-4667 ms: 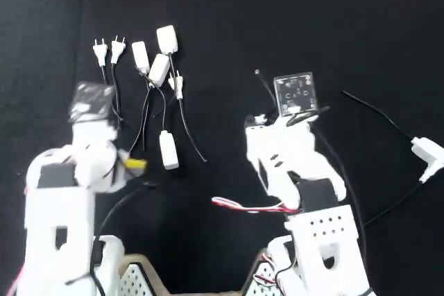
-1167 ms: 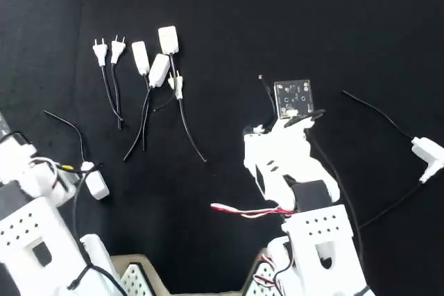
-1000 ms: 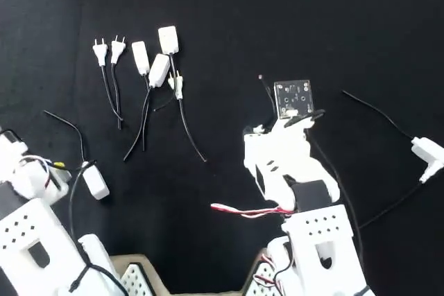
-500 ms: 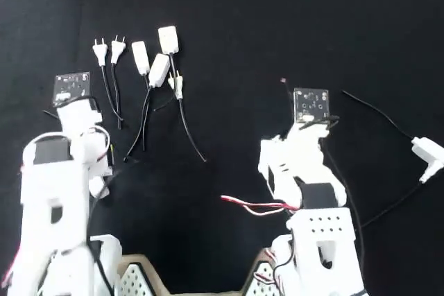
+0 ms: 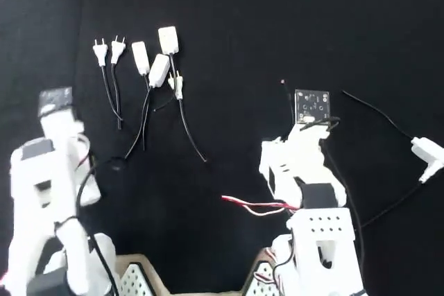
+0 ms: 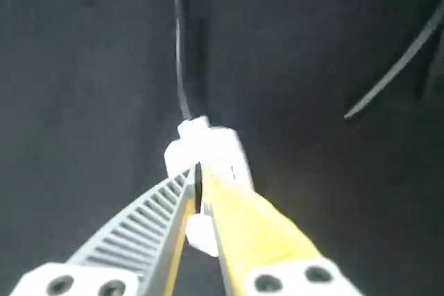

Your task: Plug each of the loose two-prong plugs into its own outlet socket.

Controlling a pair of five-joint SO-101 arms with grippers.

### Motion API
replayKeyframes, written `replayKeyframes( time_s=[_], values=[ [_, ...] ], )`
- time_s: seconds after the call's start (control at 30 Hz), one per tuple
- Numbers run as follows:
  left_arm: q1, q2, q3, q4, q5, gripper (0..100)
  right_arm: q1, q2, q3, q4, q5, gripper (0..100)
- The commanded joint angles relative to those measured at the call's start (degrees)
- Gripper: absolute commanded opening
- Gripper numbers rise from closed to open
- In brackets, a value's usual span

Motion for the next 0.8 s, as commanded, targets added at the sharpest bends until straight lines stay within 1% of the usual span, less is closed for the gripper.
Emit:
replayKeyframes(
  time_s=[0.0,0.1,0.23,0.33,0.4,0.5,0.57,0.67,0.77],
  values=[
    [-2.7,-10.0,3.6,1.0,-1.8,3,0.1,-0.9,-0.4,-1.3,-0.7,1.2],
    [-2.7,-18.5,5.5,6.1,-3.3,4,0.1,-0.9,-0.4,-1.3,-0.7,1.2],
    [-3.1,-28.4,5.2,9.2,-2.9,11,0.1,-0.9,-0.4,-1.3,-0.7,1.2],
    [-3.0,-33.6,0.5,12.9,0.3,13,0.1,-0.9,-0.4,-1.3,-0.7,1.2],
    [-2.8,-35.1,-4.4,16.8,0.2,13,0.1,-0.9,-0.4,-1.3,-0.7,1.2],
    [-2.9,-34.6,-12.1,21.5,0.1,14,0.1,-0.9,-0.4,-1.3,-0.7,1.2],
    [-3.0,-32.4,-16.0,23.6,0.5,16,0.1,-0.9,-0.4,-1.2,-0.7,1.2],
    [-3.0,-25.1,-19.4,26.1,3.3,20,0.1,-0.9,-0.4,-1.1,-0.7,1.2],
    [-3.0,-15.0,-20.3,25.3,5.5,21,0.1,-0.9,-0.4,-1.1,-0.7,1.2]
  ],
)
